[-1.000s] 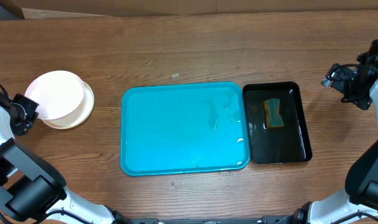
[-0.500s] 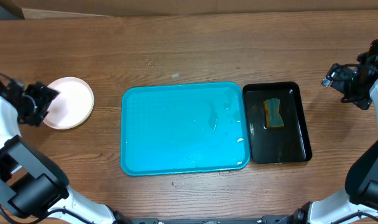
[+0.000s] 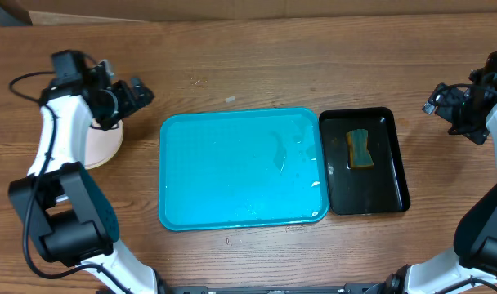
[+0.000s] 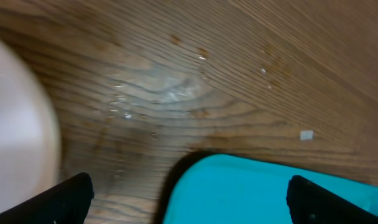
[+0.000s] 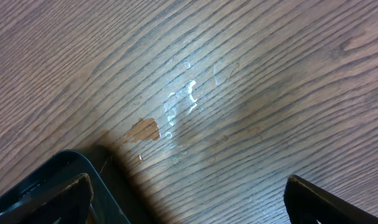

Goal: Clean dirty plates on tray and stack at the side

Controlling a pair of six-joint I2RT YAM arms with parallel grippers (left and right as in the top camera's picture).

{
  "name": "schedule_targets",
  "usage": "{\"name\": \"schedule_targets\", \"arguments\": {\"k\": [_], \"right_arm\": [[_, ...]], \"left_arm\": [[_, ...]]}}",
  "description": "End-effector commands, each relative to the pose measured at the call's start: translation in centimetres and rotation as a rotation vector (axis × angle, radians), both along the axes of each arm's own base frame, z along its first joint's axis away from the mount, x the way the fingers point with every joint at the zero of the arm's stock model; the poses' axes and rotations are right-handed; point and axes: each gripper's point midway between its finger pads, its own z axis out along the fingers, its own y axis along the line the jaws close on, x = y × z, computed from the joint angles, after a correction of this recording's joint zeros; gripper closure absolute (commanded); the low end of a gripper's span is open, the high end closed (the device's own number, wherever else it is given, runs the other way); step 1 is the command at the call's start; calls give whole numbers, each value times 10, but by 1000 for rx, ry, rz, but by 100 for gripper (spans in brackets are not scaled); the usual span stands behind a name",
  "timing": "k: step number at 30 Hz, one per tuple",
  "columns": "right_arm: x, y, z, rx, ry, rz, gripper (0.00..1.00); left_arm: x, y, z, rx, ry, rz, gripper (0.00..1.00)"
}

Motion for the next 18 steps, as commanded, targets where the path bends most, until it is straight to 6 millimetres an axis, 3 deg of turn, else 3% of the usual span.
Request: {"name": "schedule_targets", "arguments": {"k": [1,7,13,16,18], "right_arm": [[2,0,4,-4,-15,0,0],[2,0,4,-4,-15,0,0],[4,5,3,-3,-12,11,0],[7,16,26,-23,-67,40,0],[8,29,53,-44,-130,72,0]], "left_arm": [[1,-15,0,54,1,-51,0],[3,-35,0,55,0,-95,0],[4,-36,0,55,-1,-98,0],[4,-36,0,54,0,-98,0],[4,-36,0,55,0,-98,0]]}}
